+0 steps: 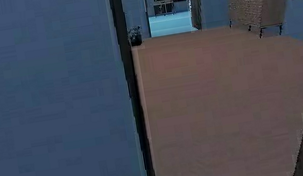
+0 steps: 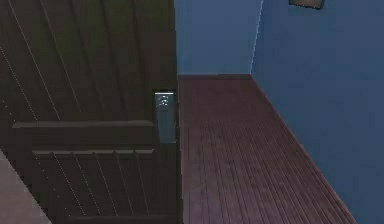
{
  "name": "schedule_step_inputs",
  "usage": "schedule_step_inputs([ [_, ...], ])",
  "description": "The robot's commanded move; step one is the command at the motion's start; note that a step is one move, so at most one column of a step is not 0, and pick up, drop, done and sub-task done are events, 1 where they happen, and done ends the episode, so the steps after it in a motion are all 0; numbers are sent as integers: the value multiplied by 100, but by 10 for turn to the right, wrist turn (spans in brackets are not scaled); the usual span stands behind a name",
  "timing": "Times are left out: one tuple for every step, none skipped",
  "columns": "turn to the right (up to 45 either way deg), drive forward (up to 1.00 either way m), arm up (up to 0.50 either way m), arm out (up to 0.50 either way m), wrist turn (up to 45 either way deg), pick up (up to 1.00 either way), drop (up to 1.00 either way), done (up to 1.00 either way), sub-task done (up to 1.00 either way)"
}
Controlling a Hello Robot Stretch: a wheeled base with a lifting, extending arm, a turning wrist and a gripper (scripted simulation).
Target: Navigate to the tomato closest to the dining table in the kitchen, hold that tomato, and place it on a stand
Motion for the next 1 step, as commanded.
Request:
schedule_step_inputs([
  [360, 0, 0, 0, 0, 0, 0, 0, 0],
])
